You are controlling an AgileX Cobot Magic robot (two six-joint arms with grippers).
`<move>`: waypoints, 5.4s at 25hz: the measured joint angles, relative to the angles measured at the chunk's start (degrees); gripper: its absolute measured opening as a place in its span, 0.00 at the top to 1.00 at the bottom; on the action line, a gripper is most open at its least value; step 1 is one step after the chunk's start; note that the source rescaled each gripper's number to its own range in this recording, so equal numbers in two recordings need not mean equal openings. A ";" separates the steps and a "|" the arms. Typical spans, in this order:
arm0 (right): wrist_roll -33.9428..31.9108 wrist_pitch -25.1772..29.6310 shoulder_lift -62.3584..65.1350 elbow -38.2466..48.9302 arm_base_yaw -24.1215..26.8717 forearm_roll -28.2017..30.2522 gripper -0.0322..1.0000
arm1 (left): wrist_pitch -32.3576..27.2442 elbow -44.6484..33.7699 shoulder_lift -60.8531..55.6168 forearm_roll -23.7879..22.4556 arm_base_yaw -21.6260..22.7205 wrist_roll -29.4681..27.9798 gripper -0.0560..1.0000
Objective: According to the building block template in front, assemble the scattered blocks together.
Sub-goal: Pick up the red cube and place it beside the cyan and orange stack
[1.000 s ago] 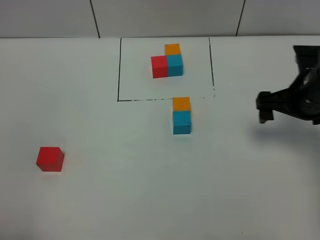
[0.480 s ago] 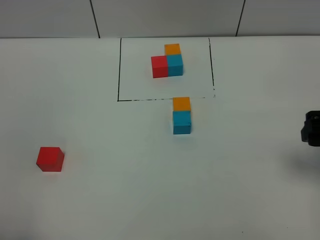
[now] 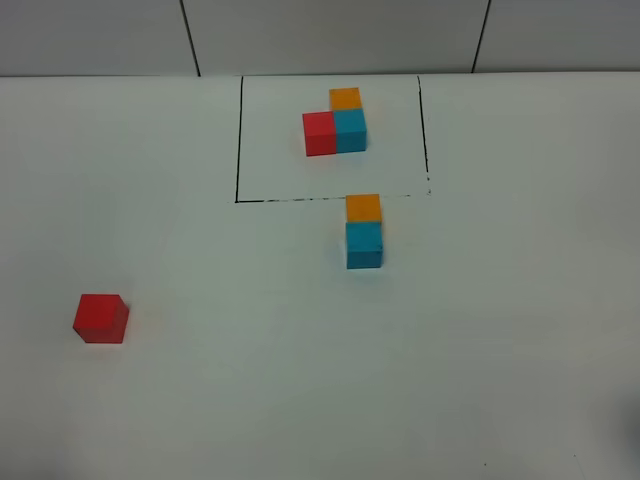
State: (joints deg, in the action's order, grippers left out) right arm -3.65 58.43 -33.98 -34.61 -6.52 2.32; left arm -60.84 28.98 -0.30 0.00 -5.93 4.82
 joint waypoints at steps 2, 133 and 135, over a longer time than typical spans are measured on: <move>-0.07 1.63 3.87 0.05 -1.93 0.53 0.00 | 0.00 0.00 0.00 0.00 0.00 0.00 0.28; 4.66 2.75 33.48 5.76 5.33 -1.14 0.26 | 0.00 0.00 0.00 -1.02 0.00 0.00 0.28; 4.66 2.75 33.48 5.76 5.33 -1.14 0.26 | 0.00 0.00 0.00 -1.02 0.00 0.00 0.28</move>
State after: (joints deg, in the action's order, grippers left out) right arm 1.02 61.18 -0.50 -28.85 -1.18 1.18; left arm -60.84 28.98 -0.30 -1.02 -5.93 4.82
